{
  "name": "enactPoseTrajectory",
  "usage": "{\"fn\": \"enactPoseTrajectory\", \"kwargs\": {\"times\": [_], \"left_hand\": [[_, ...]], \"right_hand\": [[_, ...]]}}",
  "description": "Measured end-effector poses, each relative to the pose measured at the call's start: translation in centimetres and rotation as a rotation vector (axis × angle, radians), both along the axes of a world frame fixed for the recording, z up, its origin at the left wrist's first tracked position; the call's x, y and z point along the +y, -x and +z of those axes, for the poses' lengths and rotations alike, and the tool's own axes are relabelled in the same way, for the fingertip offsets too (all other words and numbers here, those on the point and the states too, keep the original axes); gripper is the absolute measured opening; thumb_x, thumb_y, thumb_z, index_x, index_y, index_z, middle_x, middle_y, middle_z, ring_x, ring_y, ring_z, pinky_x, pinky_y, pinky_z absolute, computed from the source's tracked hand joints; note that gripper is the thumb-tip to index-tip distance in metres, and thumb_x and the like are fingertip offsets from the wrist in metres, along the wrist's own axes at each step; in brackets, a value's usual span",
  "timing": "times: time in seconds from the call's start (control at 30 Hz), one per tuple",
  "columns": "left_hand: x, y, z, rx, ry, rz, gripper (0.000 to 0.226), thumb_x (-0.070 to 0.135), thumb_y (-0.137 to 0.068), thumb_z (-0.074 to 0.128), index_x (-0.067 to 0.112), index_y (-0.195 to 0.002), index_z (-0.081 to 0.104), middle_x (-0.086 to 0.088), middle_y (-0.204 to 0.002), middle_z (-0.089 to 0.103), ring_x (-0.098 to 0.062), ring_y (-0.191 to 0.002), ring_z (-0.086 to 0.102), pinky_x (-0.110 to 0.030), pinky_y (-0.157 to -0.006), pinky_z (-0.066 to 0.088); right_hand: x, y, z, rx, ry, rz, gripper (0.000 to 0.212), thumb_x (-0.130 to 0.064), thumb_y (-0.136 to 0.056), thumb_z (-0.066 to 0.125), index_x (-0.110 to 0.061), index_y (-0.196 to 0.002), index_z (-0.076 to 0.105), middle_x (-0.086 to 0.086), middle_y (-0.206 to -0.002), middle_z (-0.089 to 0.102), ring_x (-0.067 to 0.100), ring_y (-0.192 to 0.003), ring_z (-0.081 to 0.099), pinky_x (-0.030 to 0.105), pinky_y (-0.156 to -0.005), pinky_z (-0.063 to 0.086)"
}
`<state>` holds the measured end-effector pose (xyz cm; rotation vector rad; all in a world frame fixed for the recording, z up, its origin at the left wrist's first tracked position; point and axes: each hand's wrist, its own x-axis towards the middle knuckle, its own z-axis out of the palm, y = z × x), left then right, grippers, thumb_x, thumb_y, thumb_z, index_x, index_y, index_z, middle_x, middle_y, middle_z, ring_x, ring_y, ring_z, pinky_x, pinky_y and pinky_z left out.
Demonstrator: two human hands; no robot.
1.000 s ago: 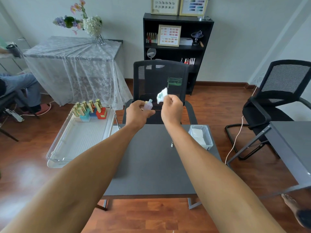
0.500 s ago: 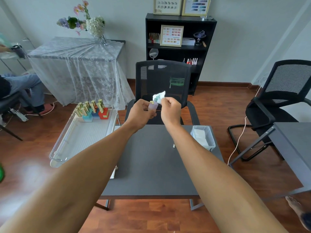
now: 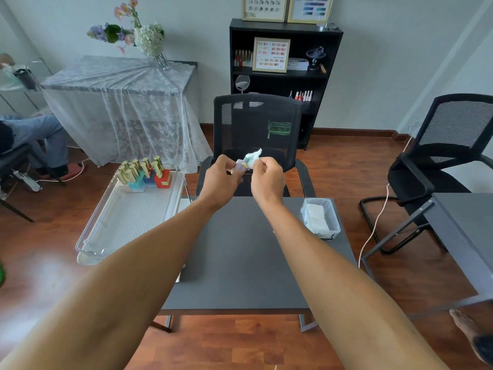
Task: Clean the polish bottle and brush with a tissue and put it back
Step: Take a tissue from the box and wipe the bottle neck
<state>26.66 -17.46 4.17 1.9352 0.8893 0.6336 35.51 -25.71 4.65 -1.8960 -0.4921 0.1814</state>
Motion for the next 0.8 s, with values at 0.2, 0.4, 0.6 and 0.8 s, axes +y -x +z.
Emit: {"fn": "enactPoseTrajectory", "kwargs": {"times": [0.2,0.4,0.6,0.8], "left_hand": [[0.3,-0.2,0.4,0.015,-0.051,-0.049,0.026,0.032,-0.103,0.066,0.011,-0.092,0.078,-0.006,-0.078,0.073,-0.021,-0.072,0.067,-0.038,-0.068,0.054],[0.2,-0.6,-0.1,0.073,-0.135,0.061,0.020,0.030,-0.097,0.072,0.010,-0.092,0.072,-0.002,-0.098,0.066,-0.016,-0.082,0.063,-0.019,-0.062,0.040],[0.2,-0.6,-0.8,0.047,-0.086,0.111,0.017,0.025,-0.097,0.075,0.014,-0.107,0.066,-0.002,-0.112,0.064,-0.012,-0.083,0.058,-0.015,-0.063,0.039],[0.1,-0.5,-1.2,0.012,0.072,0.075,0.032,0.028,-0.098,0.075,0.019,-0.127,0.063,0.002,-0.117,0.070,-0.017,-0.095,0.068,-0.017,-0.069,0.049]], "right_hand": [[0.2,-0.3,-0.4,-0.075,0.018,0.000,0.024,-0.016,-0.105,0.048,-0.008,-0.097,0.069,0.003,-0.087,0.071,0.028,-0.090,0.064,0.052,-0.104,0.043],[0.2,0.1,-0.8,-0.058,0.034,0.010,0.025,-0.016,-0.104,0.047,-0.009,-0.094,0.068,-0.001,-0.085,0.069,0.024,-0.089,0.063,0.046,-0.099,0.043],[-0.1,-0.9,-1.0,0.243,-0.168,-0.103,0.023,-0.010,-0.095,0.051,-0.002,-0.081,0.068,0.000,-0.075,0.063,0.018,-0.074,0.056,0.037,-0.071,0.048],[-0.1,-1.7,-1.6,0.283,-0.221,-0.201,0.025,-0.010,-0.096,0.050,0.001,-0.084,0.068,0.001,-0.075,0.063,0.014,-0.071,0.056,0.032,-0.065,0.046]]}}
